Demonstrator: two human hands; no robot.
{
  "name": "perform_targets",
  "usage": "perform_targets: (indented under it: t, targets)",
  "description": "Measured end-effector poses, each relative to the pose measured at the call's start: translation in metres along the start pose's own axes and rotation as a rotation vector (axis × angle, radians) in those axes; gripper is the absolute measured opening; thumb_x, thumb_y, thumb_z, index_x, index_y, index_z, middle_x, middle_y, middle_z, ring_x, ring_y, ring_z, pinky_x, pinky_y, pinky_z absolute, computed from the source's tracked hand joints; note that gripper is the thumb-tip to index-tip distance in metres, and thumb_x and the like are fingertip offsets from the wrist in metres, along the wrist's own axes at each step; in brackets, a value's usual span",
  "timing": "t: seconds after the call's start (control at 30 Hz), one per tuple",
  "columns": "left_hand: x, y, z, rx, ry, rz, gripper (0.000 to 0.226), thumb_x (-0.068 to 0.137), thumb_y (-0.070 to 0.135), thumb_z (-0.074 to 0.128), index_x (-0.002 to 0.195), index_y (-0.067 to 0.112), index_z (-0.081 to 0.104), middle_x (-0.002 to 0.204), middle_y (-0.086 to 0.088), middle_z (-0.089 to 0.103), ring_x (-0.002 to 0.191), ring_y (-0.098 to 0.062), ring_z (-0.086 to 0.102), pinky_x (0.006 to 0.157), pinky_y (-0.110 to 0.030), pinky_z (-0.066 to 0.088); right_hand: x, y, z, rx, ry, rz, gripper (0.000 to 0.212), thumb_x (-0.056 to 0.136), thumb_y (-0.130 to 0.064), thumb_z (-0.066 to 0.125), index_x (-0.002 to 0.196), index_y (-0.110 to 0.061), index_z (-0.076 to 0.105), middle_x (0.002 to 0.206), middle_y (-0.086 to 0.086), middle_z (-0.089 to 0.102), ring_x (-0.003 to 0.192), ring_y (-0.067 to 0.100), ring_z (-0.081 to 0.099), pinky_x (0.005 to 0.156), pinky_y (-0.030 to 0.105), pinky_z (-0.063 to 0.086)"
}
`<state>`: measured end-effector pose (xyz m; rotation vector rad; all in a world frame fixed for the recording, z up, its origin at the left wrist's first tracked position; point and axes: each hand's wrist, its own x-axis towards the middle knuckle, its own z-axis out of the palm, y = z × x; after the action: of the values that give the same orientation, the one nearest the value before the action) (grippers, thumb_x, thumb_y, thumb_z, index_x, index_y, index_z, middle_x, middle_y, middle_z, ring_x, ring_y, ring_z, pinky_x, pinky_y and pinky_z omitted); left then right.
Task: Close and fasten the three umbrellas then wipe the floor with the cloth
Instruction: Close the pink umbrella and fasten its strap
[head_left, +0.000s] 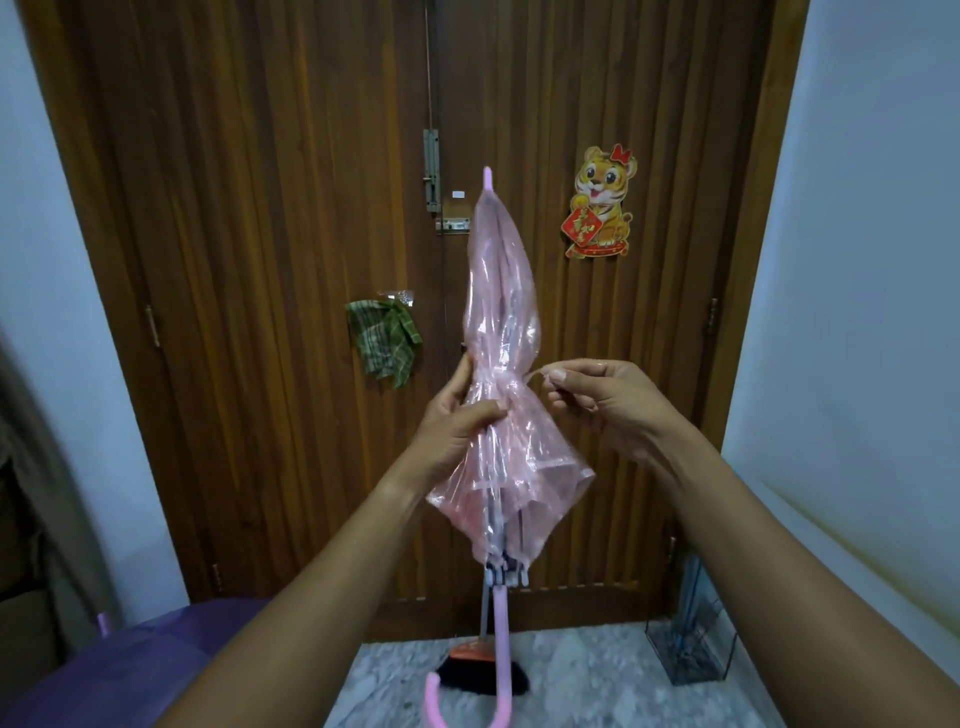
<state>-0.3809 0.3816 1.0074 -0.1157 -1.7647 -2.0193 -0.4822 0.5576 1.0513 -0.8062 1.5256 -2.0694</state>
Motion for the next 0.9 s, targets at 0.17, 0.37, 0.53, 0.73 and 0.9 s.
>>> perform_targets:
  t: [0.17,0.37,0.53,0.73,0.9]
  targets:
    - [-0.001,0.005,-0.003,-0.027,0.008,-0.02,0.091,0.086,-0.013,0.064,0.155,0.033,0.028,0.131,-0.01,0.06,0.097,-0.024,0.072,0.081,-0.039,0.061,0.002,0.0,-0.008,0.19,0.033,0.14,0.023,0.091,0.001,0.065,0.112,-0.006,0.069,0.086,0.008,0.074,0.068,0.009,0.067,0.066,0.017,0.057]
    - [-0.003,0.012,-0.004,0.023,-0.002,-0.028,0.088,0.085,-0.018,0.062,0.155,0.025,0.031,0.127,-0.009,0.065,0.099,-0.024,0.069,0.086,-0.038,0.06,0.001,0.003,-0.006,0.297,-0.076,0.086,0.029,0.088,0.01,0.055,0.113,0.002,0.068,0.091,0.011,0.074,0.079,0.015,0.07,0.083,0.024,0.058]
    - [-0.006,0.016,-0.004,0.037,-0.021,-0.034,0.087,0.087,-0.016,0.059,0.157,0.023,0.027,0.129,-0.007,0.062,0.098,-0.02,0.07,0.083,-0.032,0.061,0.008,0.008,0.003,0.161,-0.014,-0.067,0.018,0.085,0.007,0.068,0.099,-0.002,0.075,0.095,0.011,0.077,0.085,0.017,0.073,0.077,0.025,0.061]
    - [-0.009,0.015,-0.006,0.064,0.081,-0.02,0.108,0.084,-0.012,0.069,0.16,0.036,0.008,0.114,-0.01,0.074,0.099,-0.029,0.073,0.085,-0.042,0.061,0.01,0.02,0.003,-0.147,0.17,-0.277,0.017,0.089,-0.011,0.073,0.103,-0.003,0.076,0.091,0.009,0.076,0.083,0.016,0.071,0.08,0.027,0.06]
    - [-0.008,0.007,-0.005,0.268,0.275,0.135,0.118,0.08,-0.008,0.075,0.159,0.039,0.001,0.108,-0.012,0.076,0.091,-0.022,0.076,0.082,-0.041,0.062,0.008,0.028,0.004,-0.084,0.315,-0.327,0.015,0.091,-0.011,0.07,0.102,-0.003,0.076,0.089,0.006,0.075,0.082,0.015,0.069,0.078,0.029,0.06]
